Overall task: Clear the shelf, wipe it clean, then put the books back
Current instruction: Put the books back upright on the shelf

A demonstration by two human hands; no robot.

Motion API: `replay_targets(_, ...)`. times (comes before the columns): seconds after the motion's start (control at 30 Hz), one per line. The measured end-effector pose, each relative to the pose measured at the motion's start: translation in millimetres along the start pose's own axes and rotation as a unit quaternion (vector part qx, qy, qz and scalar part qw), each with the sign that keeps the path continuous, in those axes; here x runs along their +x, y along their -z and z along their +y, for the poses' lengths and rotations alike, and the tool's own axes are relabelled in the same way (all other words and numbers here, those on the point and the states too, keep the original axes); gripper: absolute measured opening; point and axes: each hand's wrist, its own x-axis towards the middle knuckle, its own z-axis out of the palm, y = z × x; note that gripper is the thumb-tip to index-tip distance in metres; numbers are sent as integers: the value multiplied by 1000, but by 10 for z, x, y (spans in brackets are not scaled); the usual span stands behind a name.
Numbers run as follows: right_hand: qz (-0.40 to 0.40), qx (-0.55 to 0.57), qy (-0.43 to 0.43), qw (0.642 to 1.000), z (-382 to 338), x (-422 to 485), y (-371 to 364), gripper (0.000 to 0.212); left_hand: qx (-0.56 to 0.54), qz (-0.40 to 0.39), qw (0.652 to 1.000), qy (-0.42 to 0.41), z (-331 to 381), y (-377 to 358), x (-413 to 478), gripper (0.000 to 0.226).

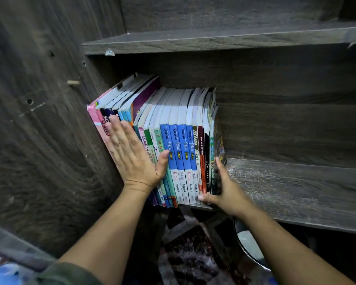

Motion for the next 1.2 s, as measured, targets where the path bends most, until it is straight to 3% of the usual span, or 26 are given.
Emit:
replay_targets(0.13, -17, -6, 8, 1000, -49, -55, 49, 132, 0, -10, 1000, 0, 7, 17, -9, 93)
replay_targets(0.3, 44, -41, 57, 997, -173, -73, 63, 130, -23, -11, 999, 31, -117, 49, -13, 106)
replay_targets(0.43, 38, -38, 45, 998, -227, -70, 20, 123, -23, -29, 999, 23, -128, 51, -10, 108)
replay_targets(0.57, 30, -33, 44, 998, -237, -69, 19, 134, -24, -23, 999, 19, -121, 90, -5, 109)
replay_targets(0.77, 57, -44, 63, 995, -233, -24, -72, 134, 14, 2, 997, -78, 35, 14, 57, 84)
replay_targets(0.9, 40, -56, 61, 996, -226, -31, -18, 134, 43, -7, 997, -66, 72, 2, 31, 81)
replay_targets(1.03, 30, -60, 70, 995, -306, -22, 123, 138, -15, 3, 999, -52, 256, 104, 99, 72)
replay_targets(1.13, 34, -72, 85, 993, -357, 7, 161, 133, -1, -36, 990, -139, 379, 84, 152, 70)
replay_targets(1.2, 23, -84, 88, 992, -367, 18, 157, 130, 46, -60, 988, -136, 419, 42, 162, 66)
